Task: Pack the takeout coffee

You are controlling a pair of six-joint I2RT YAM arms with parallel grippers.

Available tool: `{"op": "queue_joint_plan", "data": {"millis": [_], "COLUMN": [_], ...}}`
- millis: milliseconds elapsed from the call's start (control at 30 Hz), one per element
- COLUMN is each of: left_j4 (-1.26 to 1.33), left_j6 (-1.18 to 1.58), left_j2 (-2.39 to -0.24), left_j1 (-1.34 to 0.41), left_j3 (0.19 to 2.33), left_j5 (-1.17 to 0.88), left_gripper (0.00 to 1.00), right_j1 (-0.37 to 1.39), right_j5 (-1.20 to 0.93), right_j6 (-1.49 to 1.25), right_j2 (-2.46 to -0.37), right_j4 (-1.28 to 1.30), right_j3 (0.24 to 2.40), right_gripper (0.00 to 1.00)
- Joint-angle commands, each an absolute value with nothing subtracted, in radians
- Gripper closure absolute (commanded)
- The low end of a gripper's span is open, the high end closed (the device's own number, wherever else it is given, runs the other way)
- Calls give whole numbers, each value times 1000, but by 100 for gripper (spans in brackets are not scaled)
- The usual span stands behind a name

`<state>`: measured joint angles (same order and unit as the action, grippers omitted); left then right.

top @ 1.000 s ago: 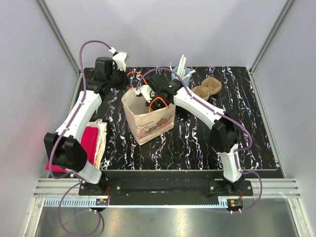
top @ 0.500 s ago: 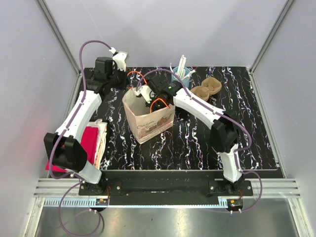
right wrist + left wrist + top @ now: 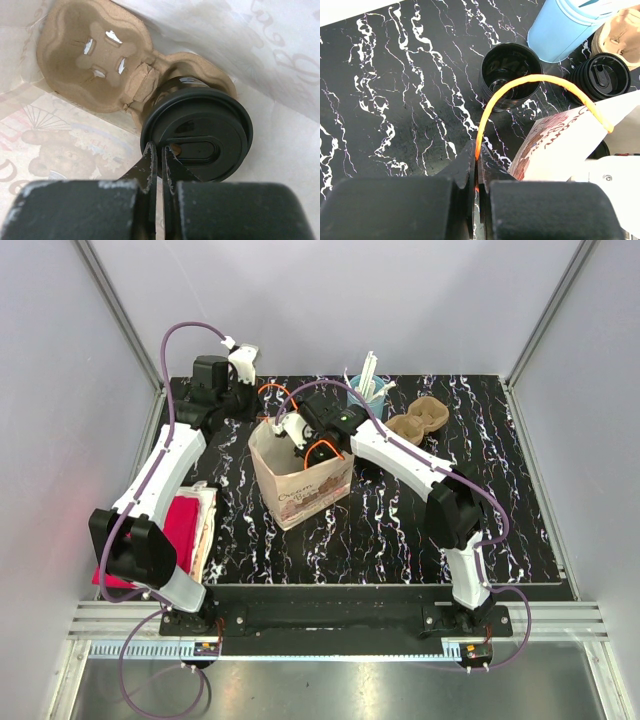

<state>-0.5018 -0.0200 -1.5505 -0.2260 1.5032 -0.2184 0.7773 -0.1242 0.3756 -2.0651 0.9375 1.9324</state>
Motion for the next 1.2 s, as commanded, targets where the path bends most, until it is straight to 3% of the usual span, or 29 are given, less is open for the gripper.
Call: {"op": "queue_joint_plan", "data": {"millis": [0, 1167], "left_j4": [-469, -468], "left_j6": [-15, -15], "left_j2": [-1509, -1503], "left_j1": [-224, -225], "left_j3": [1505, 1502], "left_j5": [-244, -247], "left_gripper": [100, 100], "right_j1": [784, 784], "right_j5": [-115, -130], "right_j6": [390, 399], "right_j2": [-2028, -2059], "right_j4": [911, 891], "right_j3": [1916, 1870], "right_gripper": [100, 100]}}
